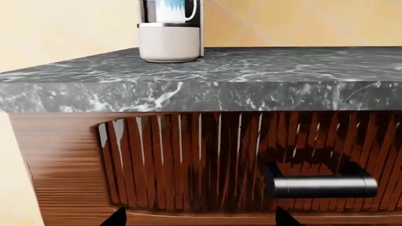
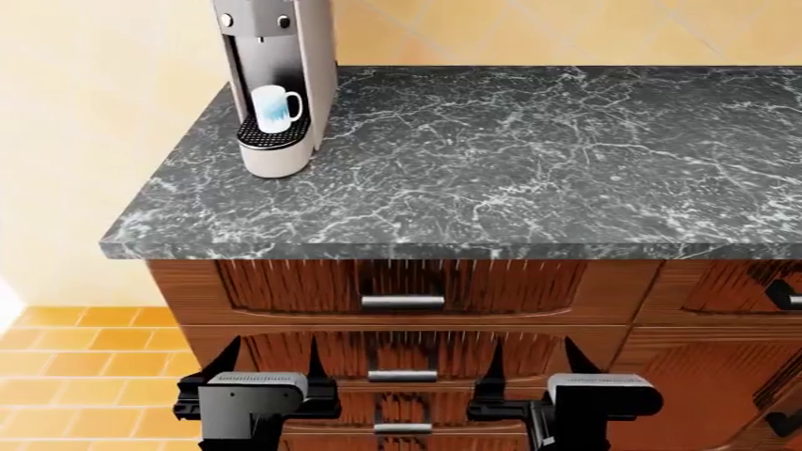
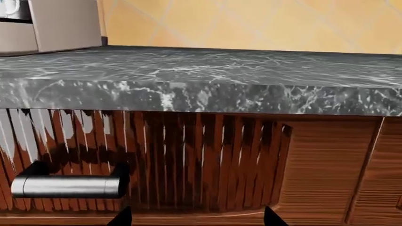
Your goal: Press the button on the coffee machine to serve coffee.
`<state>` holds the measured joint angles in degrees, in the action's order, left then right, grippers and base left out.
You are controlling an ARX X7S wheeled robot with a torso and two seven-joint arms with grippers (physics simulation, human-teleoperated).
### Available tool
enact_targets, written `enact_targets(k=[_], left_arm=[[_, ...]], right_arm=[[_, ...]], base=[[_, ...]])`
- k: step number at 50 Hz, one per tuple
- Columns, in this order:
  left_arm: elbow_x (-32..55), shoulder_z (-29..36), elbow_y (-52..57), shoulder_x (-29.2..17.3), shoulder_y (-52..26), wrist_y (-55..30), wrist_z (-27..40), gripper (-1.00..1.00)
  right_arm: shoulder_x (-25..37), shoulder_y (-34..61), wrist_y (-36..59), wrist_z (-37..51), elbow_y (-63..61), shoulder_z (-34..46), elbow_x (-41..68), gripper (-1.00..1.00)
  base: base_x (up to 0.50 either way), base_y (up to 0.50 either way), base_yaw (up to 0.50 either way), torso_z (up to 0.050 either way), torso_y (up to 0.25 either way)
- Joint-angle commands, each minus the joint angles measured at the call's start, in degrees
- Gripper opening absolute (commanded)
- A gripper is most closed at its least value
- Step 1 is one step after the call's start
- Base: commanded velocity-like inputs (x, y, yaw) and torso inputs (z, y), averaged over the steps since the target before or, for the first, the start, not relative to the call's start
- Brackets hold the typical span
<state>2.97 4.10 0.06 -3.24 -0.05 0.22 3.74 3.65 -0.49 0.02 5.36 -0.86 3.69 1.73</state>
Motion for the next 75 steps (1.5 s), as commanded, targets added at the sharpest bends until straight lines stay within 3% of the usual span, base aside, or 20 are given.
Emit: enact_targets(k=[1, 36, 60, 75], left_arm=[[0.8, 1.1, 0.0, -1.2, 0.0, 0.1, 1.2, 1.00], [4.7, 2.7, 1.0, -3.7, 0.1, -1.0, 2.8, 1.00], [5.0, 3.7, 1.0, -4.8, 0.3, 0.7, 4.2, 1.00], [5.5, 5.0, 1.9, -5.1, 0.5, 1.6, 4.2, 1.00]], right_arm=[[1.0, 0.0, 0.5, 1.1, -0.2, 1.5, 0.5, 1.00], [2.9, 0.3, 0.5, 4.1, -0.2, 3.8, 2.2, 1.00], [3.8, 0.3, -0.2, 5.2, -0.4, 4.4, 4.4, 1.00], [4.4, 0.5, 0.2, 5.8, -0.2, 5.3, 4.7, 1.00]], base=[[0.00, 0.50, 0.00, 0.000, 0.000], [0.00, 0.49, 0.00, 0.000, 0.000], [0.00, 0.01, 0.00, 0.000, 0.000], [0.00, 0.00, 0.00, 0.049, 0.000]])
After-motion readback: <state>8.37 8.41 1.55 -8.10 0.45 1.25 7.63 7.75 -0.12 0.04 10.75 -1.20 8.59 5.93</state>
